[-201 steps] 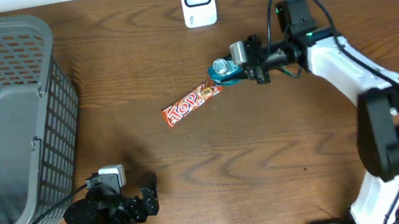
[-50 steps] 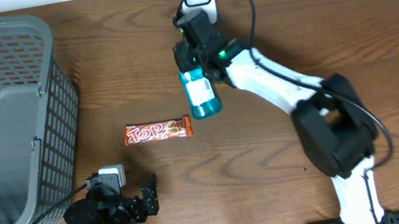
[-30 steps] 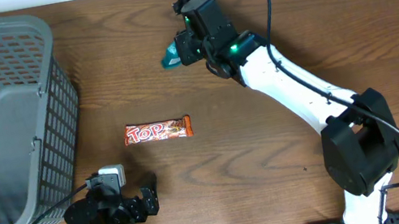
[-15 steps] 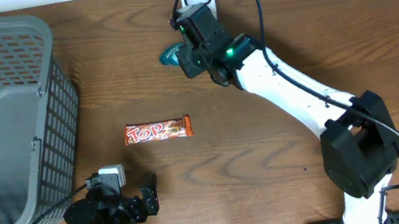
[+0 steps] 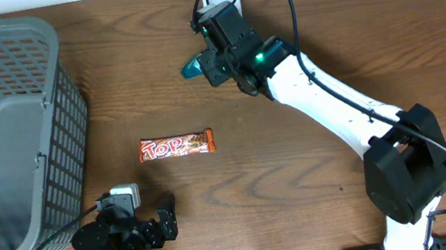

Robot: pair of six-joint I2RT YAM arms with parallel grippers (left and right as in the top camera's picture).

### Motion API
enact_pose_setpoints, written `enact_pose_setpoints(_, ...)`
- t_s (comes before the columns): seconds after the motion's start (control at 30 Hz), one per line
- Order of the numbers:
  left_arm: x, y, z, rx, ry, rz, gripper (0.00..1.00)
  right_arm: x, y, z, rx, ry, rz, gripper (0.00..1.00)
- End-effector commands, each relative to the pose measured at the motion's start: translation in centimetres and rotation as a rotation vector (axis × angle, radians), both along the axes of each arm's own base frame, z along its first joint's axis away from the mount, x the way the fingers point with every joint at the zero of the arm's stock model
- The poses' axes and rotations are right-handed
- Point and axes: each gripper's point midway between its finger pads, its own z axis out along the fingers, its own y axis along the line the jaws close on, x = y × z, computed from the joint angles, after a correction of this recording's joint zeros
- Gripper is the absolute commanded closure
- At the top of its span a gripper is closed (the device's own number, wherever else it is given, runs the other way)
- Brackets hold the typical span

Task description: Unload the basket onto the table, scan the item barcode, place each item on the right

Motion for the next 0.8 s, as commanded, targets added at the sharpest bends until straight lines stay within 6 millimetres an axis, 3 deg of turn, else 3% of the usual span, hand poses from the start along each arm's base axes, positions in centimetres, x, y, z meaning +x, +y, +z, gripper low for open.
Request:
enact_pose_setpoints(0.0, 0.0, 0.0, 0.0, -0.002, 0.001, 0.002, 0.02, 0.1, 0.4, 4.1, 0.021, -0.071, 0.018, 0.92)
enact_pose_setpoints(0.27, 0.0, 0.0, 0.0, -0.002, 0.001, 0.002, 0.02, -0.2, -0.2, 5.7, -0.013, -0.054, 0.011, 0.92)
enact_pose_setpoints(0.67, 0.0, 0.0, 0.0, -0.002, 0.001, 0.002, 0.02, -0.8, -0.7, 5.4, -0.057, -0.035, 0.028, 0.91)
enact_pose_setpoints(0.77, 0.0, 0.0, 0.0, -0.002, 0.001, 0.002, 0.02, -0.8, -1.3, 5.0, -0.082, -0.026, 0.011, 0.83)
